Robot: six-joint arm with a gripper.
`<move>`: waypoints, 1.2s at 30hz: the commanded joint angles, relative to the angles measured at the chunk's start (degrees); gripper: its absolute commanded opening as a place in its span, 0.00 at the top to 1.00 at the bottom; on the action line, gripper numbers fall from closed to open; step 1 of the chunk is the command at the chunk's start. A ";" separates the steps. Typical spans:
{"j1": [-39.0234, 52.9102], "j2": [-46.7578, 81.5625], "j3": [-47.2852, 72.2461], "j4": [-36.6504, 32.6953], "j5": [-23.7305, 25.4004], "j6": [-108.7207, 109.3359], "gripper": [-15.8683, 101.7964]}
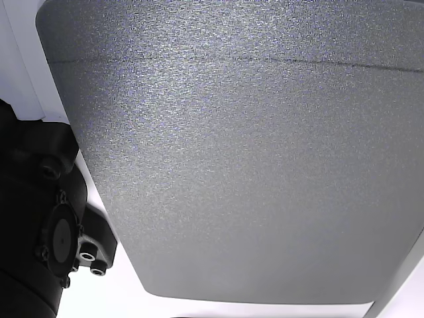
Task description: Grab top frame and put it into gray box.
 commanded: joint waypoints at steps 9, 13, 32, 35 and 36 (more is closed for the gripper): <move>-22.24 37.27 41.40 -14.59 -17.23 -57.92 0.02; -28.21 47.55 51.77 -17.05 -21.45 -66.27 0.02; -27.69 68.91 72.77 -20.30 -20.83 -71.19 0.02; -27.69 68.91 72.77 -20.30 -20.83 -71.19 0.02; -27.69 68.91 72.77 -20.30 -20.83 -71.19 0.02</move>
